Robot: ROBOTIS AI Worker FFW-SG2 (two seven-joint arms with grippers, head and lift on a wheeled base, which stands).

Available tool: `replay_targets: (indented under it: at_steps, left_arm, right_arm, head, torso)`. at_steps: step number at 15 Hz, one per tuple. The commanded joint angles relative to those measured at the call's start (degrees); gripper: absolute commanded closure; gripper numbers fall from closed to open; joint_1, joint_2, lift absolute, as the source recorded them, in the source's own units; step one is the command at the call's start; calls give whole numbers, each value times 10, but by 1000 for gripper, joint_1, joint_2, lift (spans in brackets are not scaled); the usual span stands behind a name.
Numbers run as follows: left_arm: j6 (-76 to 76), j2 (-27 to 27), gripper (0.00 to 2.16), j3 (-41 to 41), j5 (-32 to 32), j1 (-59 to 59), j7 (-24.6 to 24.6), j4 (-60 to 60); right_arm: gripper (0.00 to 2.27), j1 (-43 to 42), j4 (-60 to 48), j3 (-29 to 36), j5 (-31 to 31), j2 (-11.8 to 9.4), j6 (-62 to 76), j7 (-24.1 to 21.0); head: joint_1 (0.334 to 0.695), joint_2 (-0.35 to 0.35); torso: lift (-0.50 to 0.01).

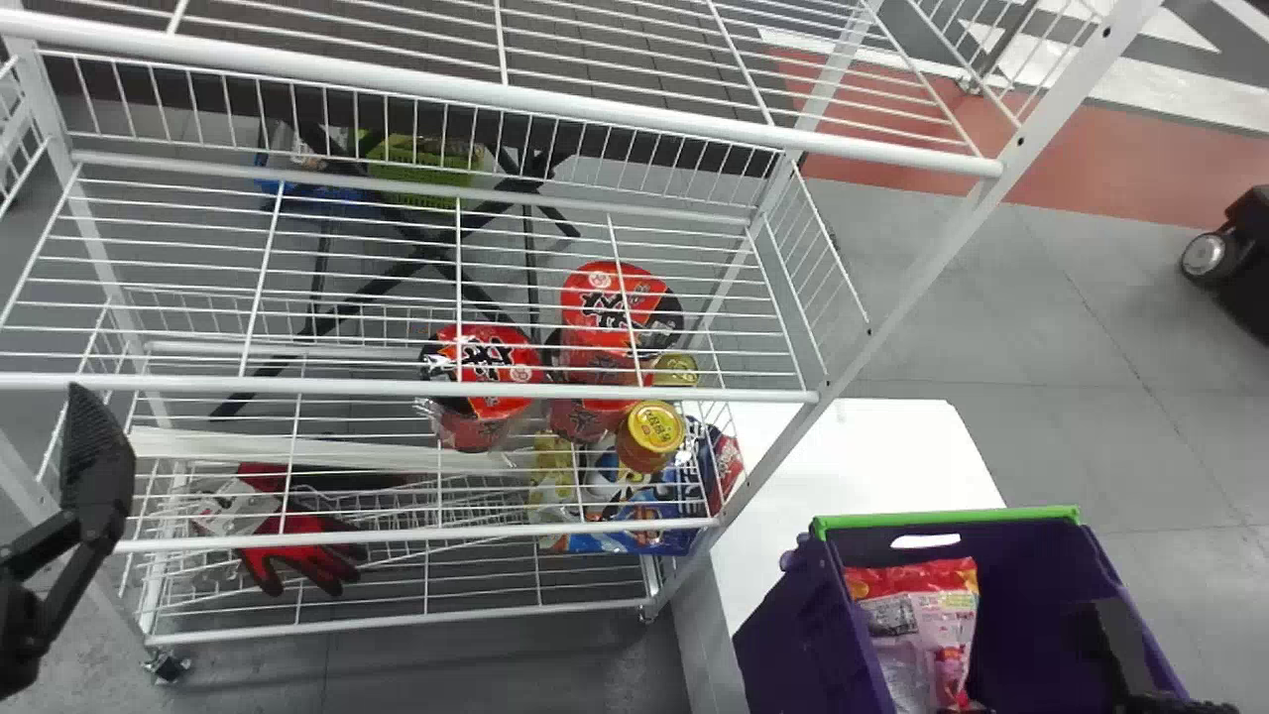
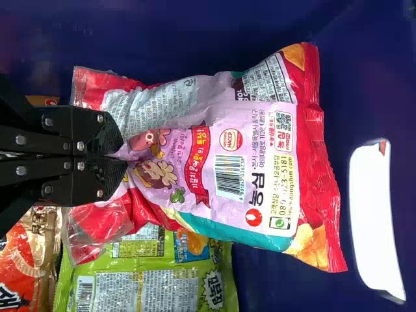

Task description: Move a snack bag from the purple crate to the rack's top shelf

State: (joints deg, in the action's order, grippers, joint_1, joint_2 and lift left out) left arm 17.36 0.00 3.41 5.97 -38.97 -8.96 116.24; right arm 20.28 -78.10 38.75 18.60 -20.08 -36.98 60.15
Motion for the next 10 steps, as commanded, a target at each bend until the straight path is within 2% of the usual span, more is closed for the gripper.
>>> replay_targets:
  at_steps: [1,10]
  left_arm:
    - [-1,-1,144,0,0,1,0,-1]
    - [-6,-1,144,0,0,6,0,-2]
  right_arm:
    - [1477,3,-6,4,-1,0,-4,3]
    - [1477,3,-20,4,-1,-1,-27,8]
  head:
    - [695,-350]
    - [695,-350]
  torso:
    - [-329]
    - [-292]
